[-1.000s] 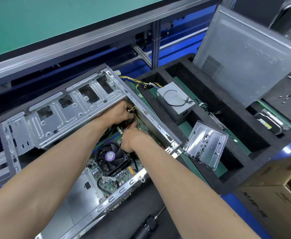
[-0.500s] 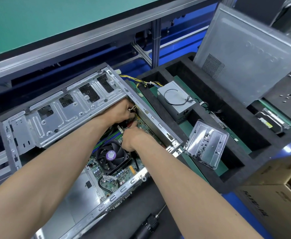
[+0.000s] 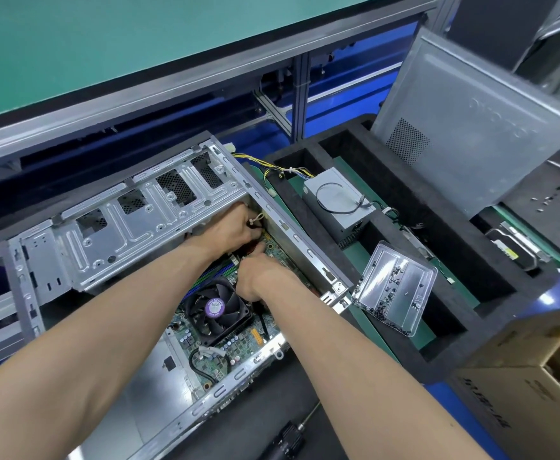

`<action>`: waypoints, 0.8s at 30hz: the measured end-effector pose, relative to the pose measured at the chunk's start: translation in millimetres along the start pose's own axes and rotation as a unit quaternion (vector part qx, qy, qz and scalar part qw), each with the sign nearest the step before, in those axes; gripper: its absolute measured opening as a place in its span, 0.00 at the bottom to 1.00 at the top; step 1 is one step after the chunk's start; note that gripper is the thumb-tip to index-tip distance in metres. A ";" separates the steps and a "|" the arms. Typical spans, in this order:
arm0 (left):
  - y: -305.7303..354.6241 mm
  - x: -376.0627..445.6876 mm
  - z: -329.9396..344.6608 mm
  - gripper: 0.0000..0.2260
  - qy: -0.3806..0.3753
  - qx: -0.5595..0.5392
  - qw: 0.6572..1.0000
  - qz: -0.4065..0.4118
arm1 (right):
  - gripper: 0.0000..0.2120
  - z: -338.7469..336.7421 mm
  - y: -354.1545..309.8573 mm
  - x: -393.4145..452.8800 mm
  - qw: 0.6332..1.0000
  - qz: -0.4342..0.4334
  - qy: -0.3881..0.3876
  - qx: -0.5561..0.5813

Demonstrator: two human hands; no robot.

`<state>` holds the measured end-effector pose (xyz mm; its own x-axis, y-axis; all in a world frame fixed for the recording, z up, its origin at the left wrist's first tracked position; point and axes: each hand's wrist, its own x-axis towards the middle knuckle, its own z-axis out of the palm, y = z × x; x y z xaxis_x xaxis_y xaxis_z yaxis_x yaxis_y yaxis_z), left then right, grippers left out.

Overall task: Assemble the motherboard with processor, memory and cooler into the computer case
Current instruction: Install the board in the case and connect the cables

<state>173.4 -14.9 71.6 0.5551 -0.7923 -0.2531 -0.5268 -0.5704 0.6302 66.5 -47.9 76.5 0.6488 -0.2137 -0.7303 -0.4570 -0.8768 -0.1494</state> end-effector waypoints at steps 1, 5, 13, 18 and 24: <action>-0.3 -0.2 -0.4 0.06 -0.006 0.001 1.000 -0.004 | 0.32 -0.4 -0.2 -1.1 1.000 0.002 -0.001 0.003; 5.4 0.3 -5.4 0.09 -0.034 0.018 0.999 -0.037 | 0.32 -3.7 0.7 -7.4 1.000 0.002 0.005 0.001; -4.1 -50.2 -23.4 0.10 0.011 -0.032 0.990 -0.139 | 0.32 -15.8 8.1 -18.2 0.997 -0.012 0.015 0.070; -10.1 -88.7 -23.0 0.12 0.051 0.001 0.995 -0.082 | 0.08 -22.2 13.3 -27.3 0.991 -0.047 0.066 0.109; -0.8 -115.3 -13.1 0.11 0.143 0.038 0.989 0.014 | 0.11 -23.4 10.0 -34.9 0.986 -0.028 0.137 0.089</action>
<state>118.3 79.8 109.9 0.6937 -0.7202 -0.0111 -0.5850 -0.5723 0.5747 53.5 -59.3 116.1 0.8052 -0.2972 -0.5132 -0.4999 -0.8058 -0.3176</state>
